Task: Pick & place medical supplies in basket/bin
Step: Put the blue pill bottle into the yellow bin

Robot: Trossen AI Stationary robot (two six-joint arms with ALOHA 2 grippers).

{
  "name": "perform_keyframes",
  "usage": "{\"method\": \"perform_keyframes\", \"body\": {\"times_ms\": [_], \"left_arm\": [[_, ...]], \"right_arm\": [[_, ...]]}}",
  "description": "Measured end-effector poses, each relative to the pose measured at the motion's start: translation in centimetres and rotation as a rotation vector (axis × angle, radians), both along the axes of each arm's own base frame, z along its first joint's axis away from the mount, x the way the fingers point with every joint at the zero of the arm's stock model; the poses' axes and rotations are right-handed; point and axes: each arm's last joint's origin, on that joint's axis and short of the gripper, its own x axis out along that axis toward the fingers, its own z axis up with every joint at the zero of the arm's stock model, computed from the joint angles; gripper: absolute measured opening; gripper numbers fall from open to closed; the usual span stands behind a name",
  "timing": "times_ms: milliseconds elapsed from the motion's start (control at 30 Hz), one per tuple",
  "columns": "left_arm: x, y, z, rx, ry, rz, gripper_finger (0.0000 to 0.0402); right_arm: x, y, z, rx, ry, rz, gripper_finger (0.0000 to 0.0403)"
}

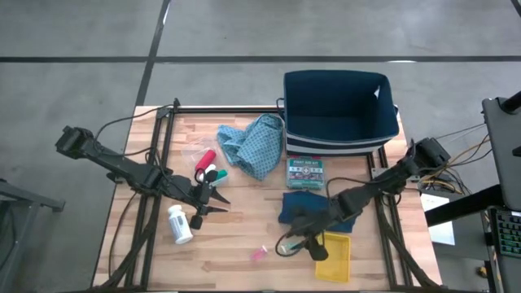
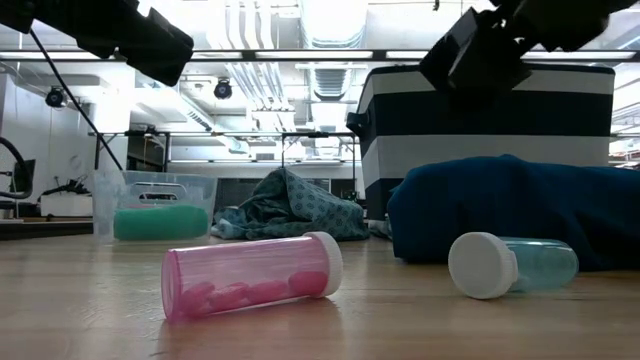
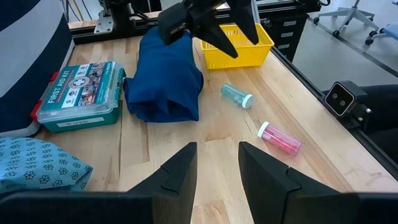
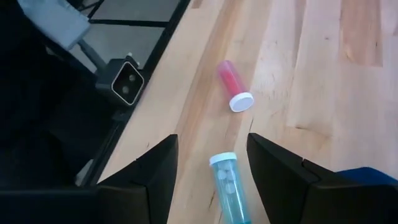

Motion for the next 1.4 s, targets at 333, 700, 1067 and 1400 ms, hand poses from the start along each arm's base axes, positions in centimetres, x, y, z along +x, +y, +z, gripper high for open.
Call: {"method": "perform_keyframes", "body": {"times_ms": [333, 700, 1067, 1400], "left_arm": [[0.0, 0.0, 0.0, 0.0, 0.0, 0.0, 0.012], [0.0, 0.0, -0.1, 0.003, 0.008, 0.0, 0.012], [0.0, 0.0, -0.1, 0.003, 0.008, 0.0, 0.012], [0.0, 0.0, -0.1, 0.003, 0.008, 0.0, 0.012]], "right_arm": [[0.7, 1.8, -3.7, -0.023, 0.063, 0.015, 0.019], [1.4, 3.0, -5.5, -0.248, 0.098, 0.067, 0.0194], [1.2, 2.8, -6.1, -0.344, 0.119, 0.036, 0.0194], [1.1, 3.4, -7.8, -0.371, 0.149, 0.065, 0.0192]]}}
